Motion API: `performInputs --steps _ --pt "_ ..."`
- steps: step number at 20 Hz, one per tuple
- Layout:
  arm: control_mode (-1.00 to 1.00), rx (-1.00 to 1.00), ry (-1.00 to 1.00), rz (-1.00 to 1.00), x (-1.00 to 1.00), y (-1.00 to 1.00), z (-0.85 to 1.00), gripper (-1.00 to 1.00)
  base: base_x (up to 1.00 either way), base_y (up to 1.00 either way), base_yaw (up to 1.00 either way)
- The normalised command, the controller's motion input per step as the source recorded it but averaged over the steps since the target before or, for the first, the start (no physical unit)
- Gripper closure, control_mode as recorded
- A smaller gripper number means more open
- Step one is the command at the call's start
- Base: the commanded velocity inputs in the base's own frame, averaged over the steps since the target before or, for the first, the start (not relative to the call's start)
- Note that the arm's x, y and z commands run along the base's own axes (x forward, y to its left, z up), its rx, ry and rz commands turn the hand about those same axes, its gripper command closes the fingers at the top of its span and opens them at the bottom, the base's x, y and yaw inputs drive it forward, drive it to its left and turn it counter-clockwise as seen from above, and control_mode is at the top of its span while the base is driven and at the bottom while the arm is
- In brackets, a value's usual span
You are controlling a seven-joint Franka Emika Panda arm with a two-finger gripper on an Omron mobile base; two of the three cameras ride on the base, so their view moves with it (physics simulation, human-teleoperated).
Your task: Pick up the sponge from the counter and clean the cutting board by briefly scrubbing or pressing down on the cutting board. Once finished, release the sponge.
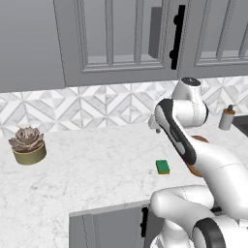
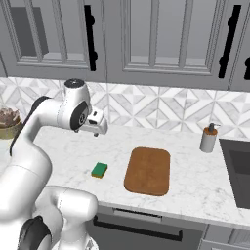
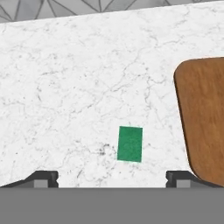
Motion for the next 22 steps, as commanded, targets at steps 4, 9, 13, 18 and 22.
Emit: performInputs --steps 4,9,13,18,22 --pt "-1.0 0.16 0.0 -0.01 0.0 -0.51 -0.63 -1.0 0.0 0.0 0.0" --pt "-1.0 0.02 0.0 0.0 0.0 -0.21 -0.72 -1.0 0.0 0.0 0.0" --pt "-1.0 0.0 0.01 0.0 0.05 0.0 -0.81 -1.0 0.0 0.0 0.0" --pt "-1.0 -0.09 0.01 -0.02 0.25 0.05 -0.47 -1.0 0.0 0.0 0.0" --pt "-1.0 -0.01 0.08 0.0 0.58 0.0 -0.27 -1.0 0.0 0.0 0.0"
